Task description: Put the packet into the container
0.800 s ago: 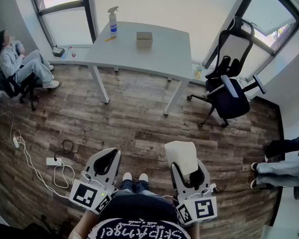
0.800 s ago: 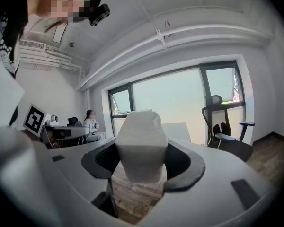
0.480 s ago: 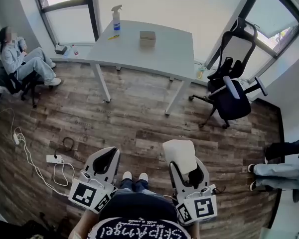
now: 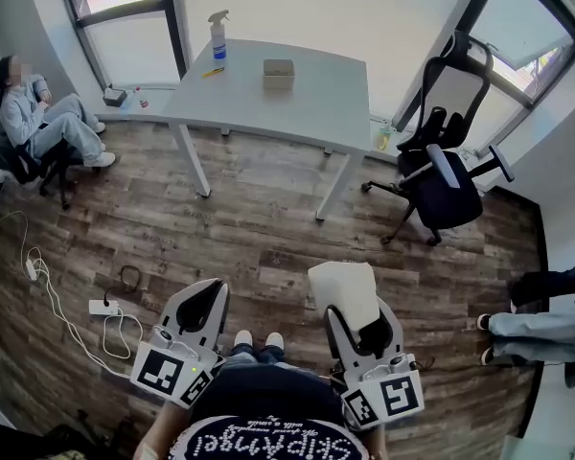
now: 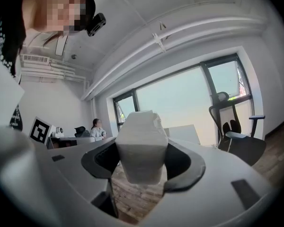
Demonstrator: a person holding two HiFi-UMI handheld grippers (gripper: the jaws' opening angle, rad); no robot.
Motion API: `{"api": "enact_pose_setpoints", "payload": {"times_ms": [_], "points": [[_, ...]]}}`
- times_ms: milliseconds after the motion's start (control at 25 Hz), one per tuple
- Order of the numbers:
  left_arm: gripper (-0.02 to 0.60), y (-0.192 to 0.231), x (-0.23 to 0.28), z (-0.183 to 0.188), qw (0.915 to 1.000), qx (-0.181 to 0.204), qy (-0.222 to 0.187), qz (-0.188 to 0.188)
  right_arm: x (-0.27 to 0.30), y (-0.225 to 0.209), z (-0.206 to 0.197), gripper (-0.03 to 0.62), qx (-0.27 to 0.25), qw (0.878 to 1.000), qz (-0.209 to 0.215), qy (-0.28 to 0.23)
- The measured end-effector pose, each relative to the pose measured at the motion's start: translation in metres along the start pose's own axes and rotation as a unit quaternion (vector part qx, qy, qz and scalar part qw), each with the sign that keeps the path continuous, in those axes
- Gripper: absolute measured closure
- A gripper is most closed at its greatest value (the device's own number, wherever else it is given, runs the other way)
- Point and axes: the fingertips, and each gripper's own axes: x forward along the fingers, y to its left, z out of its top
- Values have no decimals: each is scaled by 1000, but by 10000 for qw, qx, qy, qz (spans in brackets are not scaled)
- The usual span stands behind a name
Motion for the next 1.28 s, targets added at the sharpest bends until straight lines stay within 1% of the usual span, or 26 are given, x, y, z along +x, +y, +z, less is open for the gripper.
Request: {"api": "enact_pose_setpoints", "payload": {"times_ms": [160,320,600,960,1160,1280], "points": [[574,-7,12,0,10000,-8,-53,-47,0,-15,8,321,-30,9999,-50,-115],[574,-5,19,-7,9999,-115,-71,26,1,-35,10,322,32,9997,-203,-155],[573,38,31,-2,9996,-201,2,196,27,-60,25,324,-69,9981,-587,-146],[574,89,71,26,9999,-127,28,-84,64,-66,38,323,-28,9941,-1085,14],[574,107,82,22,9997,-151,61,-198,77,-68,32,324,20,9918,-1281,34],[574,116,85,17,9995,-151,86,-255,86,-62,26,324,35,9914,-1305,72]]}}
